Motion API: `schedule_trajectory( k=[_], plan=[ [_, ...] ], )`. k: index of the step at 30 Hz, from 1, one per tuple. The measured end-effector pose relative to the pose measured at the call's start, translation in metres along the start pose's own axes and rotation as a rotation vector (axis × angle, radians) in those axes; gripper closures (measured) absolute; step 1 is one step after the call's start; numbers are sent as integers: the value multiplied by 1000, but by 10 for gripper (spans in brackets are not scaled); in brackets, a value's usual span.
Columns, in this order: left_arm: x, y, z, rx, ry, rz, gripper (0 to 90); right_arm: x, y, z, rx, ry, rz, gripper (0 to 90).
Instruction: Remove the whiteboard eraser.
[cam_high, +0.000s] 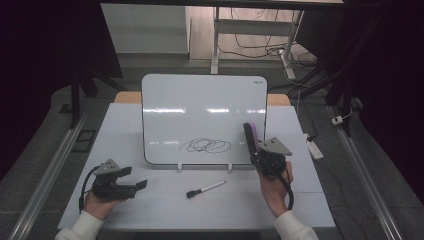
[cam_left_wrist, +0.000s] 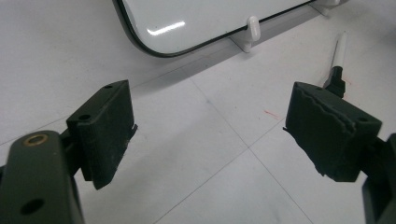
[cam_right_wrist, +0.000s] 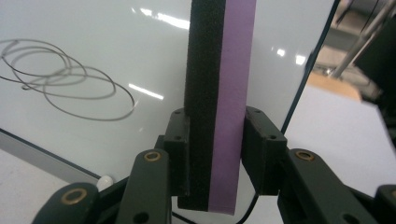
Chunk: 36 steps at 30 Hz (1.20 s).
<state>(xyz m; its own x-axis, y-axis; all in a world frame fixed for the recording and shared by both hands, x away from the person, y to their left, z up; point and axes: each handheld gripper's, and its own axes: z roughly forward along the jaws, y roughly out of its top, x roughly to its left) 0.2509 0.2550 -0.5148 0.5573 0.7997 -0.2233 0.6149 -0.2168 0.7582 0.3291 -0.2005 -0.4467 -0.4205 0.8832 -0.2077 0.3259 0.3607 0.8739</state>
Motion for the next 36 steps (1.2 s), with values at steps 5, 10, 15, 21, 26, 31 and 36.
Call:
schedule_trajectory(
  k=[5,10,15,21,26,31,36],
  plan=[
    [0,0,0,1,0,2,163,3,2,-8,-24,29,-25,652],
    [0,0,0,0,-1,-1,163,4,-1,-11,-25,64,-32,652],
    [0,0,1,2,-4,1,164,5,-4,-13,-23,91,-48,651],
    [0,0,0,-1,-13,1,170,11,-9,-16,-35,144,-98,651],
    [-1,1,0,-7,-25,-2,174,17,-13,-18,-32,178,-139,651],
    [-4,6,-2,-24,-47,2,182,27,-16,-16,-29,226,-183,651],
    [-11,17,-4,-47,-87,13,192,36,-16,-16,-33,248,-216,652]
  ],
)
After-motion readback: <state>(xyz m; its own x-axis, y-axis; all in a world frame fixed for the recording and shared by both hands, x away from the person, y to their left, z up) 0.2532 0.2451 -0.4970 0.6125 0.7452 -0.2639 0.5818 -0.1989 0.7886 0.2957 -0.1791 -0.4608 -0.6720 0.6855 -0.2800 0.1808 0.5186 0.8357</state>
